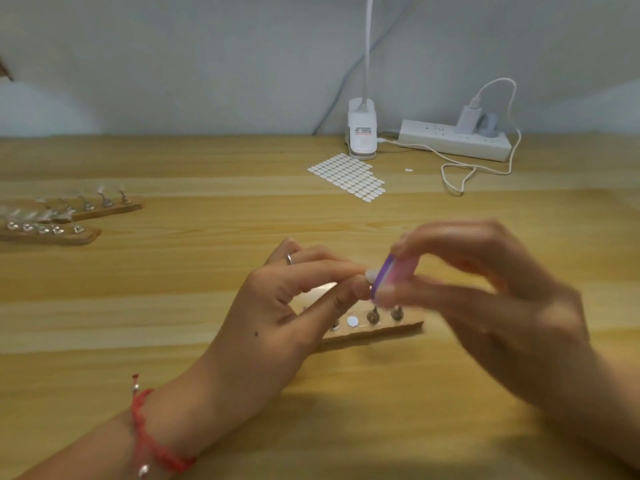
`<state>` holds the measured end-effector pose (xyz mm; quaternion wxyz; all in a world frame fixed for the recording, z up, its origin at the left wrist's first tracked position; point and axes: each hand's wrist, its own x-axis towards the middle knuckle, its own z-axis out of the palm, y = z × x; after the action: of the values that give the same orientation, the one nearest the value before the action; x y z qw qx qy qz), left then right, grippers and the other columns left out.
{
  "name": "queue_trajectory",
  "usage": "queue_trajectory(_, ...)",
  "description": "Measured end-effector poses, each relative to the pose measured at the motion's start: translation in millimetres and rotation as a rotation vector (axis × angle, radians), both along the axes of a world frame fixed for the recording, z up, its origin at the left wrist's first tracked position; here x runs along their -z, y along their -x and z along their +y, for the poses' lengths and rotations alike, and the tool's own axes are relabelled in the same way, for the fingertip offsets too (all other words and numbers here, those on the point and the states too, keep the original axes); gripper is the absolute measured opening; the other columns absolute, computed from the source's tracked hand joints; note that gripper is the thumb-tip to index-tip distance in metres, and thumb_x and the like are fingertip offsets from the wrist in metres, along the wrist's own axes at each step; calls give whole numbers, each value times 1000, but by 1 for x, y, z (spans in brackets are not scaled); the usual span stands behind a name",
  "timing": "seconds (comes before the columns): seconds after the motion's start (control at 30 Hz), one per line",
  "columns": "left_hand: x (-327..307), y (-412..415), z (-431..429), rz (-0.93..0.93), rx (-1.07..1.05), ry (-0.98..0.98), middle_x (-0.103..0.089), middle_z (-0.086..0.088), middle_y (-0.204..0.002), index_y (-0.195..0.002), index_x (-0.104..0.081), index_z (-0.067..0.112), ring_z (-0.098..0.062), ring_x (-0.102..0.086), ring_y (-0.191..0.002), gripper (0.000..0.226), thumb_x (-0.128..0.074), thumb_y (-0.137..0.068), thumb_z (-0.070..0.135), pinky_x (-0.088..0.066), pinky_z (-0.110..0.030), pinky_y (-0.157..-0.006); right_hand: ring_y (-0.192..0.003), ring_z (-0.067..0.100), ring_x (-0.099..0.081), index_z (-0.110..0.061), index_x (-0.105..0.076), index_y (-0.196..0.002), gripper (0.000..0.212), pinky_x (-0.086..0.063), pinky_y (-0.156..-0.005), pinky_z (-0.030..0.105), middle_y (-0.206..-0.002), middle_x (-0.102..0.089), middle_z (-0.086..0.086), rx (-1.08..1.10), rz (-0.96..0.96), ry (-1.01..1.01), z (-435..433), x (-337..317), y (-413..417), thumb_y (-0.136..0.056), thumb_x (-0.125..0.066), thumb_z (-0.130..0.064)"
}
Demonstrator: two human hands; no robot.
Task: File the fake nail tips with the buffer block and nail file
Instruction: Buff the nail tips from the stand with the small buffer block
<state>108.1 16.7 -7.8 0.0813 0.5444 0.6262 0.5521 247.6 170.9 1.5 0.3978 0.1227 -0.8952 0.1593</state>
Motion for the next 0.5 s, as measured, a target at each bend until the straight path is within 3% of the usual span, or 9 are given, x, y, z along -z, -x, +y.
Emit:
queue_trajectory(0.07,0,-1,0,-11,16,5,-68,18,-86,-94,-74,27,-1,-53,-83,20,-58,-86,35,-36,-26,-82,-110,21,-60,-7,-75,-104,17,-48,-94,31,-111,-62,0,-49,-20,7,-3,5,-1,-97,-60,-10)
queue_trajectory(0.13,0,0,0,-42,-16,5,-69,19,-86,-90,-77,31,-3,-53,-86,18,-61,-83,38,-37,-17,-81,-108,21,-62,-10,-71,-107,18,-50,-95,33,-112,-61,6,-15,2,34,1,5,2,-96,-58,-3)
queue_trajectory(0.2,-1,1,-1,-66,-54,3,-70,18,-87,-87,-77,34,-8,-56,-93,15,-66,-79,41,-37,-10,-82,-106,10,-61,-9,-63,-111,23,-49,-99,25,-108,-60,16,98,50,95,15,0,5,-92,-60,4)
queue_trajectory(0.3,-2,1,0,-82,-76,3,-71,15,-89,-82,-76,34,-14,-59,-99,13,-71,-73,42,-36,-8,-84,-106,2,-58,-13,-60,-112,29,-46,-99,17,-108,-61,16,186,91,140,22,-6,3,-89,-64,4)
queue_trajectory(0.4,-2,2,0,-161,-90,-8,-72,15,-85,-79,-77,30,-6,-62,-92,17,-77,-67,42,-37,-6,-78,-111,16,-61,-13,-65,-111,26,-49,-100,28,-112,-58,13,36,41,153,-1,4,0,-93,-56,3)
queue_trajectory(0.5,-3,2,0,-208,-57,-8,-72,11,-84,-81,-77,28,-8,-63,-86,17,-74,-69,39,-41,-9,-77,-111,26,-59,-11,-71,-109,25,-49,-95,36,-116,-56,4,-11,-1,20,-4,6,1,-97,-52,0)
